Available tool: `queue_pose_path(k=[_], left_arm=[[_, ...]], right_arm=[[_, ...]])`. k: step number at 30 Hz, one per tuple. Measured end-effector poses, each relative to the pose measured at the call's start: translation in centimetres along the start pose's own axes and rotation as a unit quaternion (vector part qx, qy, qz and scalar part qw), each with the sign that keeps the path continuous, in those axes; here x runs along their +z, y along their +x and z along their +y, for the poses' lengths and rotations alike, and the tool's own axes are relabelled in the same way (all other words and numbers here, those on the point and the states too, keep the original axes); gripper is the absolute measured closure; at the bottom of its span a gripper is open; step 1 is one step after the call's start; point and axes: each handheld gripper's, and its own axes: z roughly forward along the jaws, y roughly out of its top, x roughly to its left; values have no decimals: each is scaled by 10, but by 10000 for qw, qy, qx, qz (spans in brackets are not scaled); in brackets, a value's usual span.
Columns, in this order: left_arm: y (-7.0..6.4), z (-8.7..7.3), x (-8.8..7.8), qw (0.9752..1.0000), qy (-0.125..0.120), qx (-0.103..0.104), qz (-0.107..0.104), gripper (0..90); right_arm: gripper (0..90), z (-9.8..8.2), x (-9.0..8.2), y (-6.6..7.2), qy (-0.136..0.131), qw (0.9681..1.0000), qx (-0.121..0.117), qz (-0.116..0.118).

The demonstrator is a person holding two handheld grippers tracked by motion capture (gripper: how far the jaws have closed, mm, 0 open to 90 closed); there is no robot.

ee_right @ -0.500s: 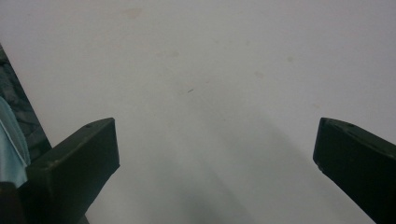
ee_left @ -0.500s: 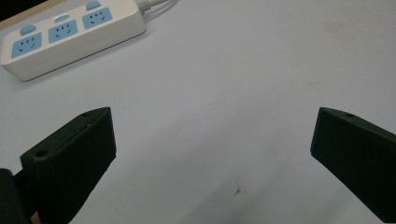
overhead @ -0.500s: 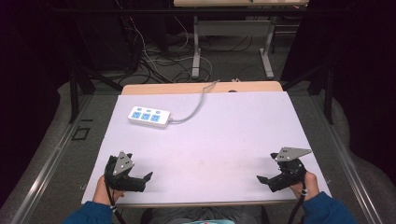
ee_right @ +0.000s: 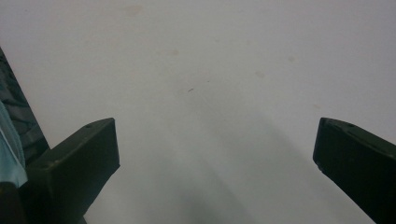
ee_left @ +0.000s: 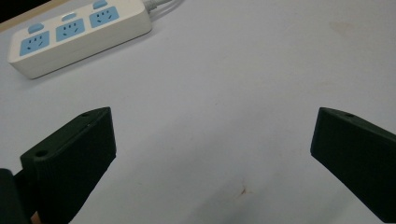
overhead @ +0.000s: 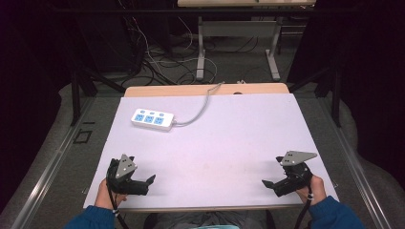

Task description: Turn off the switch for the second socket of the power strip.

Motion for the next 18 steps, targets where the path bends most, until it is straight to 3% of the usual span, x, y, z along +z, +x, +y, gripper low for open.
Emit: queue_pose_path(k=[7,13,15,18], left_arm=[[3,4,10,9999,73,-57,94,0],[6,8,14,9996,-40,-145,225,2],[8,10,15,9991,-137,-132,371,6],[7,13,17,9989,-180,-182,387,6]], right_arm=[[0,0,2,0,8,10000,22,-18],[0,0,1,0,85,9999,81,-8],[0,-1,3,0,-11,10000,65,-34],[0,0,3,0,49,10000,35,-37]])
